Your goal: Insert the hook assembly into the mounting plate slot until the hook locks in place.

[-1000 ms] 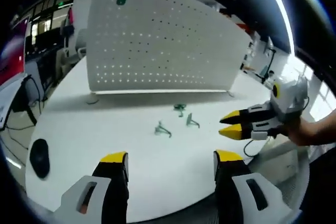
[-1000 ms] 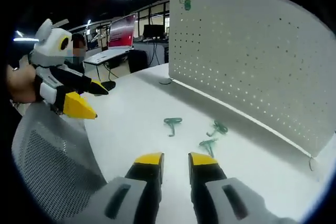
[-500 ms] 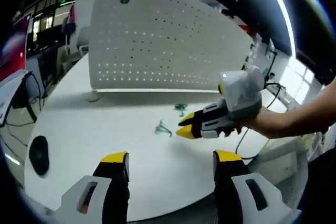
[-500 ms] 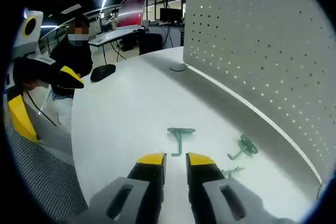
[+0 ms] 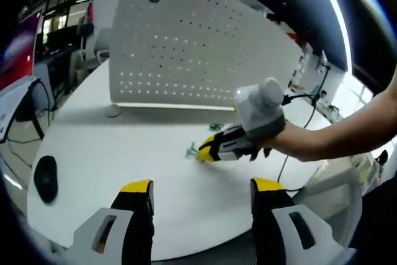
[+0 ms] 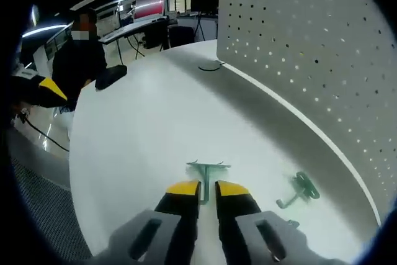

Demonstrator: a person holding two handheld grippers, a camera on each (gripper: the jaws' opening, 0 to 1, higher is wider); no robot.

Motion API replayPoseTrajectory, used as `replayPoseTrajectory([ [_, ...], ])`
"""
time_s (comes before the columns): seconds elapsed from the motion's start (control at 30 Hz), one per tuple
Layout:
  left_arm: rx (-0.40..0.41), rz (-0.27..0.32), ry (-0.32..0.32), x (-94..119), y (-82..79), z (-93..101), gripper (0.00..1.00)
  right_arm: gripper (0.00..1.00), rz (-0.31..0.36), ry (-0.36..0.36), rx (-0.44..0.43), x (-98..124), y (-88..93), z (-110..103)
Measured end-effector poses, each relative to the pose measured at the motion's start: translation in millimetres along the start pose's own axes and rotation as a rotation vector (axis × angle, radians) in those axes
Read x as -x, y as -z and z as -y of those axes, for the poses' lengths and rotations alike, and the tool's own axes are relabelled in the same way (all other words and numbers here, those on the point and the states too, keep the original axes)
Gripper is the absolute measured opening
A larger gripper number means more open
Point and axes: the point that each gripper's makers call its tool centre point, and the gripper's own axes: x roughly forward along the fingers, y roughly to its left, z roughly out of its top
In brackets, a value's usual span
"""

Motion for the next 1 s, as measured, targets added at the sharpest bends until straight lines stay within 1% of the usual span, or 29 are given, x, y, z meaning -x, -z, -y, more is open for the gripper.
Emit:
replayPoseTrajectory([
  [0.07, -0.002, -0.002, -0.001, 0, 0.3, 0.0, 0.64, 0.05, -0.008, 0.002, 0.004, -2, 1.3, 1],
  [0.1, -0.004, -0.002, -0.002, 0, 0.4, -0.1, 0.64, 0.04, 0.003, 0.003, -0.014, -2, -0.9, 1],
  [0.27, -0.002, 0.008, -0.010, 1, -1.6, -1.3, 0.62, 0.01, 0.003, 0.007, -0.013, -3, -3.4, 1],
  [0.37, 0.004, 0.008, -0.009, 1, -1.7, -1.3, 0.62, 0.01, 0.014, 0.013, -0.073, -1, -3.2, 1],
  [0.43, -0.002, 0.006, -0.008, 1, -1.2, -0.6, 0.62, 0.00, 0.013, 0.021, -0.083, 0, -1.6, 3],
  [0.47, -0.004, 0.004, -0.007, 1, -1.0, -0.1, 0.62, 0.00, 0.027, 0.025, -0.103, 2, -2.8, 3],
  [0.5, -0.010, 0.005, -0.005, 1, -1.4, 0.7, 0.62, 0.00, 0.046, 0.024, -0.130, 4, -5.3, 3],
  [0.63, -0.009, 0.005, -0.002, 0, -3.4, 0.5, 0.61, 0.00, 0.056, 0.026, -0.157, 12, -8.1, 9],
  [0.7, 0.013, 0.018, -0.002, 0, -7.8, -2.3, 0.62, 0.00, 0.074, 0.021, -0.201, 17, -13.0, 13],
  [0.73, 0.016, 0.022, -0.004, 0, -9.1, -3.7, 0.62, 0.00, 0.094, 0.016, -0.242, 22, -18.1, 15],
  [0.87, -0.022, 0.020, -0.004, -2, -13.6, -10.2, 0.62, 0.00, 0.104, -0.008, -0.281, 35, -25.2, 19],
  [0.9, -0.028, 0.023, 0.001, -3, -15.5, -11.3, 0.62, 0.00, 0.130, -0.046, -0.313, 40, -31.4, 15],
  [0.93, -0.030, 0.024, 0.009, -4, -17.7, -12.2, 0.61, 0.00, 0.137, -0.076, -0.343, 43, -34.0, 12],
  [0.97, -0.032, 0.028, 0.014, -5, -20.1, -13.3, 0.61, 0.00, 0.118, -0.061, -0.357, 48, -31.6, 15],
  [1.0, -0.043, 0.033, 0.019, -7, -24.2, -14.8, 0.60, 0.00, 0.126, -0.059, -0.348, 52, -33.4, 17],
])
